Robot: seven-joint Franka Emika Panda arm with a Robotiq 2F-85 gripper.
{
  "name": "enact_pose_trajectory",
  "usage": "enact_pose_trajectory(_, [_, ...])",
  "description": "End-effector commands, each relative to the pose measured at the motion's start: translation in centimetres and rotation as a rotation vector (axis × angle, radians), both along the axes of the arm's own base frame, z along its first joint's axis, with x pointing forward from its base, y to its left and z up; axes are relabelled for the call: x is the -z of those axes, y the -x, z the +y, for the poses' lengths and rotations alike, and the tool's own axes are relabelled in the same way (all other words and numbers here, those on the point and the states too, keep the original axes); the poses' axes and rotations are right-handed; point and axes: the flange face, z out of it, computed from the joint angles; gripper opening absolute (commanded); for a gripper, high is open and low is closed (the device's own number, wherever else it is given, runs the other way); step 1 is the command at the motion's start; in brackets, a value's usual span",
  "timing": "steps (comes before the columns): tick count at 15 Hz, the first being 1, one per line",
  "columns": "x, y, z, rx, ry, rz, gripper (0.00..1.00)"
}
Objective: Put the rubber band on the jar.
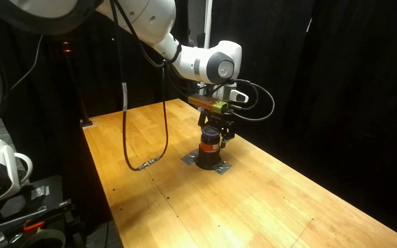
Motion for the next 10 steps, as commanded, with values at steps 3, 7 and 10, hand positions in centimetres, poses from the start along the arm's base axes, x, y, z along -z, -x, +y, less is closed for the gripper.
enact_pose_trajectory(3, [0.0,4.7,0.0,0.080,0.026,-0.125,1.00])
enact_pose_trajectory(7, [-0.2,8.0,-0.1,0.122,0.019,-0.196,1.00])
enact_pose_trajectory(10, [-0.4,10.8,-0.5,0.141,0.004,-0.243,1.00])
